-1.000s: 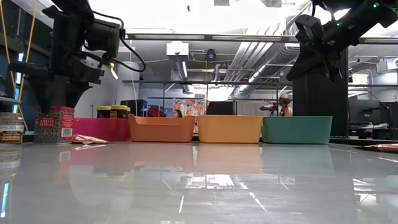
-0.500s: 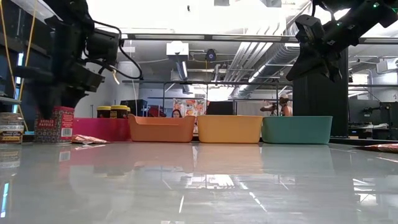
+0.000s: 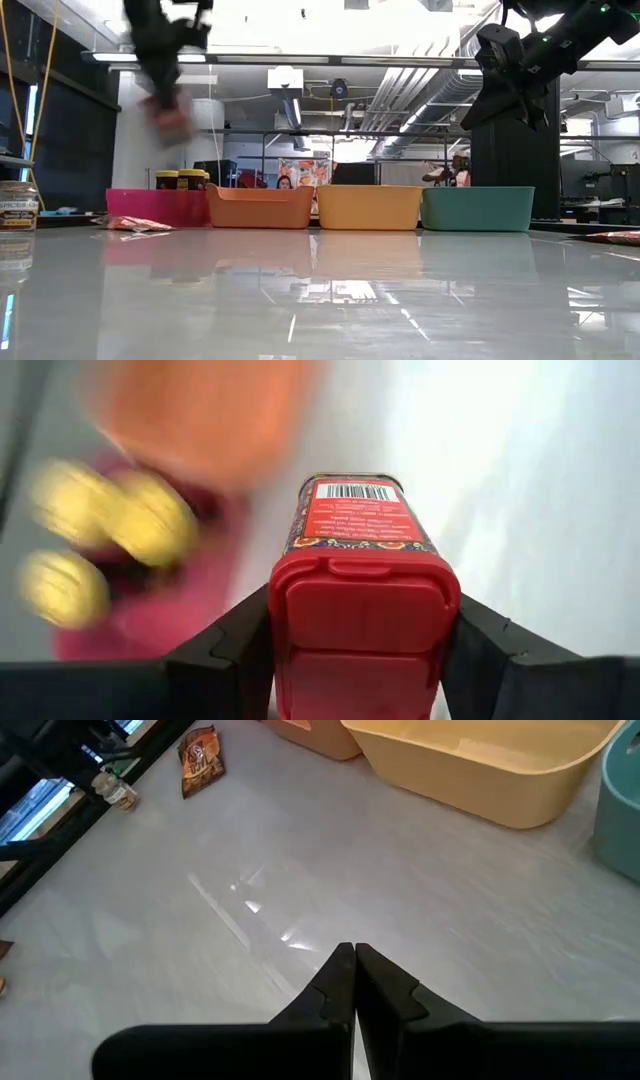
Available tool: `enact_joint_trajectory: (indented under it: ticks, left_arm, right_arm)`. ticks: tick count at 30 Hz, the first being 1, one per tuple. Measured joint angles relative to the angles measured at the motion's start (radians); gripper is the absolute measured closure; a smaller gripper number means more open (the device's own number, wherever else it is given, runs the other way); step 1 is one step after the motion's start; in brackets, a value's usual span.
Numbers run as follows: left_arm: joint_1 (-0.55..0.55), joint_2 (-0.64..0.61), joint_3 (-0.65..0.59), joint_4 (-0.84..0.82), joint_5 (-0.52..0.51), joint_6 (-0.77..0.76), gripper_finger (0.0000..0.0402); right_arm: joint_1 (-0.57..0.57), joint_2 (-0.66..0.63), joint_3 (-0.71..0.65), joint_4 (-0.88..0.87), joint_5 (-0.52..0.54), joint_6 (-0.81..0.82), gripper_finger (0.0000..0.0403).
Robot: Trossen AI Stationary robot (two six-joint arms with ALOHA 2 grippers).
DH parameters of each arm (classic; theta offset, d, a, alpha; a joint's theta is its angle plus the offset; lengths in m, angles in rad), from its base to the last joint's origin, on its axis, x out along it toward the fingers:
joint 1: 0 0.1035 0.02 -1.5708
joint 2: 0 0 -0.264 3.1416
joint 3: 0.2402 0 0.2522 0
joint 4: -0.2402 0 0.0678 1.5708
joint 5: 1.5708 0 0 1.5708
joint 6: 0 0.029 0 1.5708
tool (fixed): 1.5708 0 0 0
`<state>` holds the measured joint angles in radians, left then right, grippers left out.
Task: Sort spices by type
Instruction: Put the top red seasoning can into the orange bin
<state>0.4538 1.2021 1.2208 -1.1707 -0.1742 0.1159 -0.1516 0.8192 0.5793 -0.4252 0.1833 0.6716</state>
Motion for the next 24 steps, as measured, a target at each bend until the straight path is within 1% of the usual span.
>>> enact_joint_trajectory:
  ticks: [2, 5, 11, 14, 16, 19, 22, 24]
  left_arm:
    - [0.003, 0.02, 0.075, 0.107, -0.012, -0.121, 0.0217]
    - [0.03, 0.106, 0.171, 0.207, -0.014, -0.21, 0.0217]
    - [0.122, 0.405, 0.309, 0.165, -0.014, -0.379, 0.0217]
    - [0.18, 0.534, 0.354, 0.178, 0.034, -0.5, 0.0217]
    - [0.216, 0.605, 0.374, 0.183, 0.042, -0.56, 0.0217]
    - [0.262, 0.678, 0.385, 0.14, 0.042, -0.62, 0.0217]
    - [0.298, 0.708, 0.385, 0.09, 0.043, -0.667, 0.0217]
    - [0.317, 0.716, 0.385, 0.086, 0.041, -0.689, 0.0217]
  right_arm:
    - [0.0, 0.0, 0.0, 0.0, 0.015, -0.001, 0.0403]
    - [0.0, 0.0, 0.0, 0.0, 0.026, -0.003, 0.0403]
    - [0.0, 0.0, 0.0, 0.0, 0.026, 0.0, 0.0403]
    - [0.0, 0.0, 0.0, 0.0, 0.025, 0.0, 0.0403]
    - [0.0, 0.0, 0.0, 0.0, 0.025, 0.001, 0.0403]
    - [0.0, 0.0, 0.0, 0.0, 0.023, 0.009, 0.0403]
    - [0.0, 0.0, 0.0, 0.0, 0.012, 0.01, 0.0403]
    - [0.0, 0.0, 0.0, 0.0, 0.007, 0.01, 0.0403]
